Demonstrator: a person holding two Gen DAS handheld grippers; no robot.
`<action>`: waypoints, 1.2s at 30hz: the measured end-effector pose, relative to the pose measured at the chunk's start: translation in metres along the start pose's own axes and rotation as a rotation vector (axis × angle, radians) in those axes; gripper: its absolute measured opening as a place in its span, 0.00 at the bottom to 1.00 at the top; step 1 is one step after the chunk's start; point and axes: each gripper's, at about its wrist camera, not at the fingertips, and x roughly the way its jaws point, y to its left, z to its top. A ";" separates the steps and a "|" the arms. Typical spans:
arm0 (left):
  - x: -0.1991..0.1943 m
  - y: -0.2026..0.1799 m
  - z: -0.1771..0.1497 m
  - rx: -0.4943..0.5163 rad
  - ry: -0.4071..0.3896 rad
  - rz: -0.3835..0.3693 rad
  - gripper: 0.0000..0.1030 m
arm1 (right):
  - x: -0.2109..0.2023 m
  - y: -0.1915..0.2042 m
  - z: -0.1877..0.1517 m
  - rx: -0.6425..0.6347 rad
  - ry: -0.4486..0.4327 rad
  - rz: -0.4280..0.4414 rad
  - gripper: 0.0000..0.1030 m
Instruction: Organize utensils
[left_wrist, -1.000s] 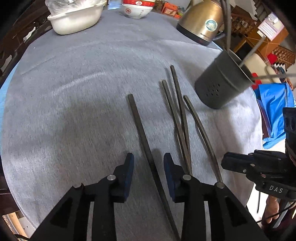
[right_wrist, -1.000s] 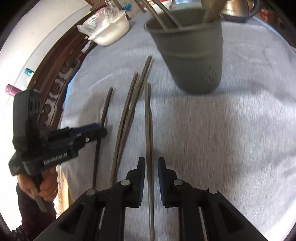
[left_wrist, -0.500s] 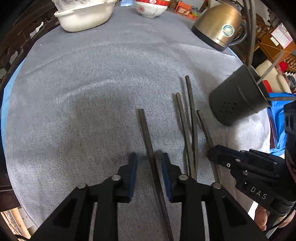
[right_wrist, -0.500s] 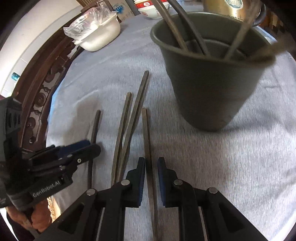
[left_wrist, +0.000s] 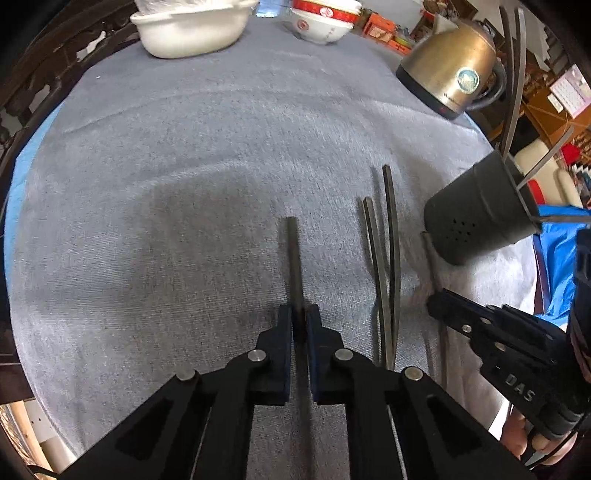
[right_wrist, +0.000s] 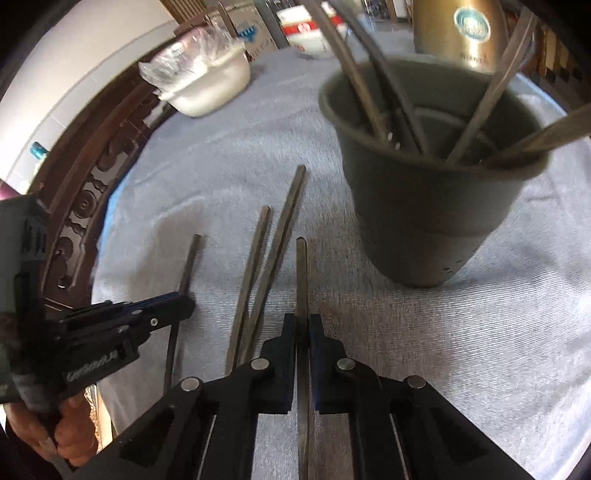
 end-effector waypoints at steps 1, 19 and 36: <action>-0.005 0.001 0.000 -0.002 -0.013 -0.003 0.07 | -0.006 0.001 0.000 -0.007 -0.015 0.003 0.07; -0.058 -0.008 -0.015 0.017 -0.113 -0.009 0.07 | -0.030 -0.015 -0.012 0.064 -0.008 0.080 0.28; -0.009 -0.005 -0.016 0.014 0.042 -0.065 0.07 | 0.009 -0.003 -0.004 -0.015 0.052 -0.052 0.23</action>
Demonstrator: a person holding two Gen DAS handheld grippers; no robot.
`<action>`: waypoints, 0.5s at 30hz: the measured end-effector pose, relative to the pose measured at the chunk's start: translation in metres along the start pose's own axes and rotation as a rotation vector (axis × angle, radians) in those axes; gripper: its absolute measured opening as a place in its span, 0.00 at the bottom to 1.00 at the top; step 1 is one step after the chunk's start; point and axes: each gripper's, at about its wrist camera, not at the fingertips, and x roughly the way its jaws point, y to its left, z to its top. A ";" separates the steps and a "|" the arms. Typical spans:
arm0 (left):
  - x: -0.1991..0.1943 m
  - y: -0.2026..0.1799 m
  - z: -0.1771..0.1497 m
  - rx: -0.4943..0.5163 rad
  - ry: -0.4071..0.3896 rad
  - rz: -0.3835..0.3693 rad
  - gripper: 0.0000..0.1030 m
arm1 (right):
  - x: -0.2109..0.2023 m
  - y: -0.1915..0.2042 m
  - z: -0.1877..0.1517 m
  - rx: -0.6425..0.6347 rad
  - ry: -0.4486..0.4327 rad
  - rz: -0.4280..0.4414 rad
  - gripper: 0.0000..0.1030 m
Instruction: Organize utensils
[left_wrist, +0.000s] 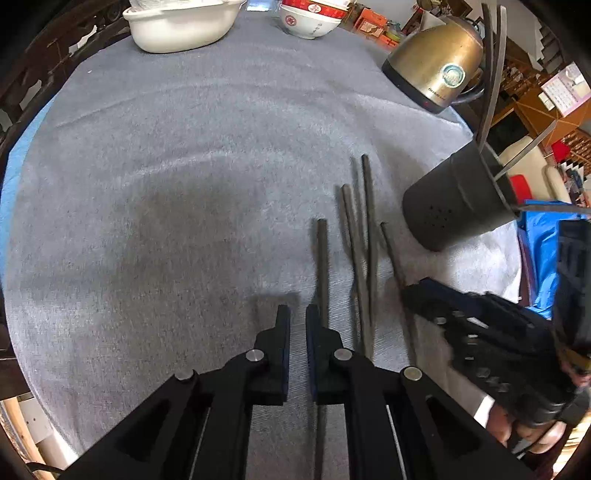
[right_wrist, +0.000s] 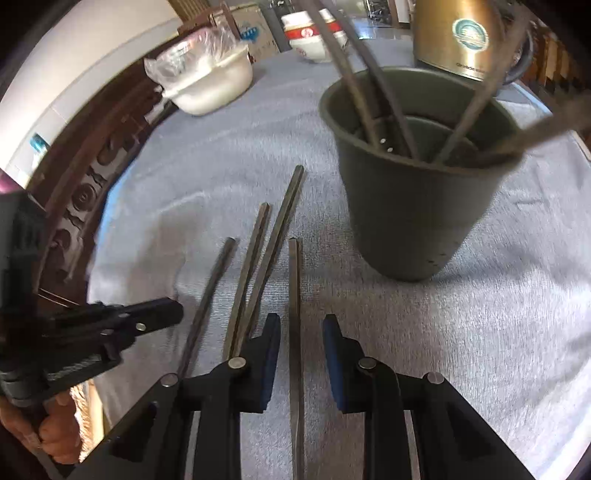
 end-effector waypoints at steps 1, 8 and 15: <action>-0.002 -0.001 0.001 0.005 -0.003 -0.006 0.07 | 0.005 0.000 0.001 -0.001 0.018 -0.002 0.20; 0.009 -0.013 0.005 0.036 0.020 0.003 0.11 | 0.010 0.001 0.005 -0.027 0.020 -0.033 0.09; 0.029 -0.023 0.013 0.044 0.039 0.029 0.15 | 0.001 0.002 0.000 -0.031 0.000 -0.015 0.06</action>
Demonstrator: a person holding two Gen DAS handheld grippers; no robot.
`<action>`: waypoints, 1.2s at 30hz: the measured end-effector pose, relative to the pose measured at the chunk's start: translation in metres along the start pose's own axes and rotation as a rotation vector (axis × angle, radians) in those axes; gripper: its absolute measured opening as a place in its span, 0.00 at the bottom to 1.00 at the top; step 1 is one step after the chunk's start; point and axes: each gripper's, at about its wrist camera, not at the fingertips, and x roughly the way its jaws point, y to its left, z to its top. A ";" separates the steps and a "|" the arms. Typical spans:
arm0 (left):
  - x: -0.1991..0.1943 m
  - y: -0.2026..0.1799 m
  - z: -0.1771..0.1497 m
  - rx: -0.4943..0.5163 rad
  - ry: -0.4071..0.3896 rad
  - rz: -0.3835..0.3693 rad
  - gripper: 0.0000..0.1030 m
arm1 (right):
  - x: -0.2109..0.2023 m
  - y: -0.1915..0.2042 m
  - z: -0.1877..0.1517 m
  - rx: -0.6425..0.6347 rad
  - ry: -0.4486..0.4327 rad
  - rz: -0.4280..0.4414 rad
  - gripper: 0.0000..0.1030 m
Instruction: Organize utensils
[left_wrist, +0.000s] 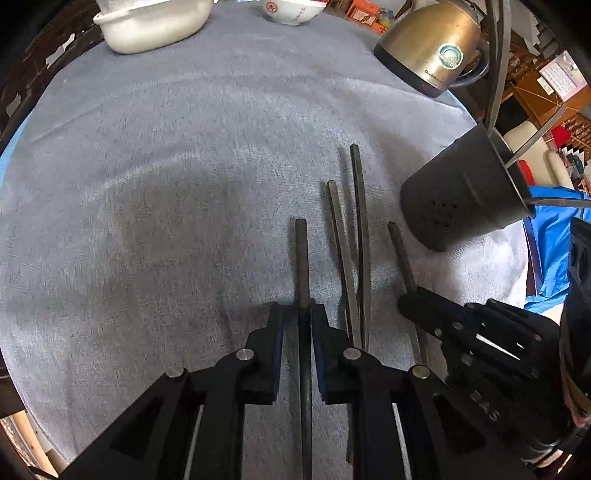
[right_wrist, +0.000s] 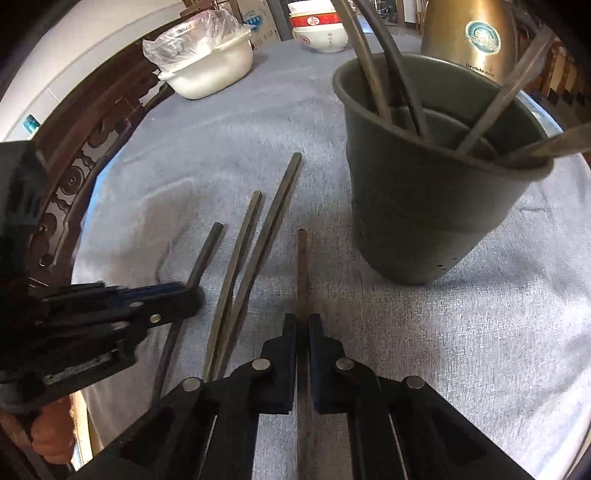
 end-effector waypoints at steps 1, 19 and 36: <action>0.000 -0.001 0.000 0.000 -0.002 0.001 0.15 | -0.003 0.000 0.000 0.000 -0.010 0.003 0.06; -0.094 -0.012 -0.008 -0.023 -0.288 0.040 0.06 | -0.105 0.004 -0.007 -0.025 -0.315 0.099 0.06; -0.203 -0.063 -0.018 0.054 -0.572 -0.016 0.06 | -0.202 -0.023 -0.015 0.110 -0.721 0.184 0.06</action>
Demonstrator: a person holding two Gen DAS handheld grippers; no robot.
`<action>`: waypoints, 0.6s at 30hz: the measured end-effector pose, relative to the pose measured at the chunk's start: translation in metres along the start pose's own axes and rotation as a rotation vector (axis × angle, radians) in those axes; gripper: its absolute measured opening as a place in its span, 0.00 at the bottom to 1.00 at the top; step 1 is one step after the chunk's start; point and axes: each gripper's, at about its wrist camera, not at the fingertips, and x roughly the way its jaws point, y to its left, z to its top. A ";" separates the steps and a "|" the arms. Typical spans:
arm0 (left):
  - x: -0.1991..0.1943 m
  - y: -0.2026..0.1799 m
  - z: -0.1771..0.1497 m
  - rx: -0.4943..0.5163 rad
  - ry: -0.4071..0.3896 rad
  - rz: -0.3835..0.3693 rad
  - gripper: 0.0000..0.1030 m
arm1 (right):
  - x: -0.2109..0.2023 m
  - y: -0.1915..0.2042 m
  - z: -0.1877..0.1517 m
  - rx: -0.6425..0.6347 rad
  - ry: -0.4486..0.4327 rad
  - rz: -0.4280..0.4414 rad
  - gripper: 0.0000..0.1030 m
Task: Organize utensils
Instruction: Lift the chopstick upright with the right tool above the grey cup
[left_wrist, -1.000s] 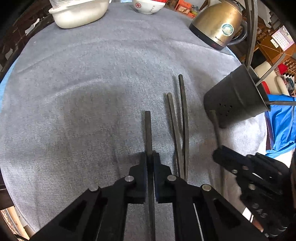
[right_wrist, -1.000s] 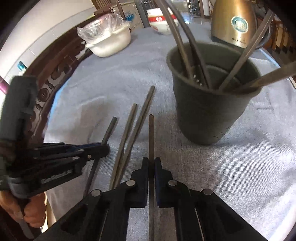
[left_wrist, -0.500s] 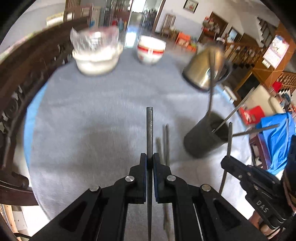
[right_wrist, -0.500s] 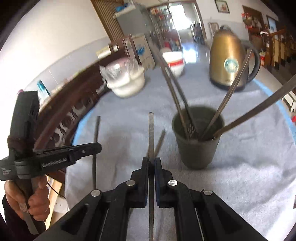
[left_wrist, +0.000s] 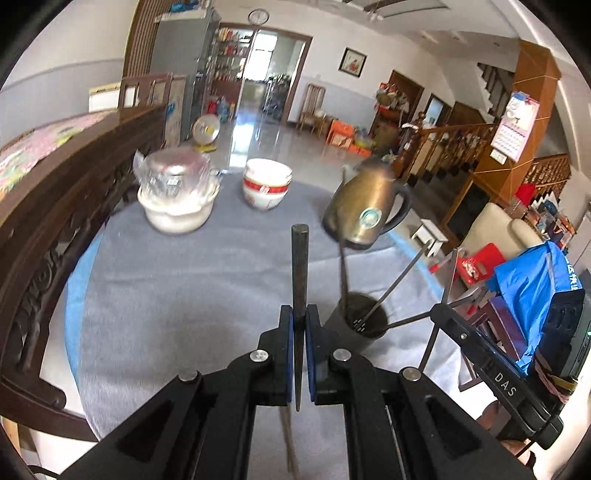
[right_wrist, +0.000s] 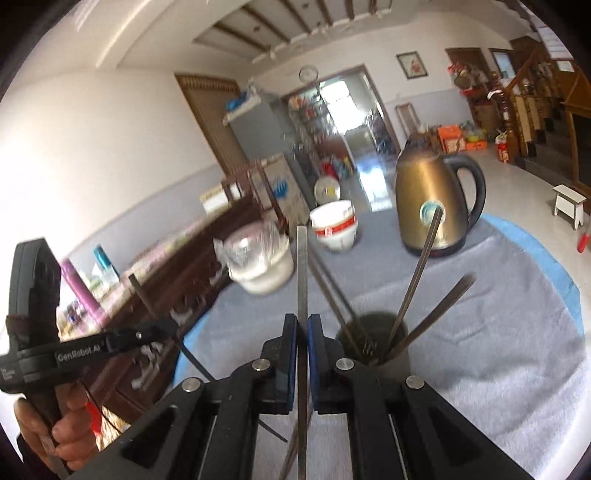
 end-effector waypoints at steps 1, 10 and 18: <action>-0.003 -0.005 0.004 0.006 -0.015 -0.005 0.06 | -0.003 0.000 0.003 0.002 -0.021 0.000 0.06; -0.018 -0.035 0.030 0.037 -0.111 -0.033 0.06 | -0.028 0.004 0.034 -0.029 -0.248 -0.053 0.06; -0.024 -0.062 0.049 0.053 -0.215 -0.060 0.06 | -0.028 -0.006 0.055 -0.012 -0.394 -0.114 0.06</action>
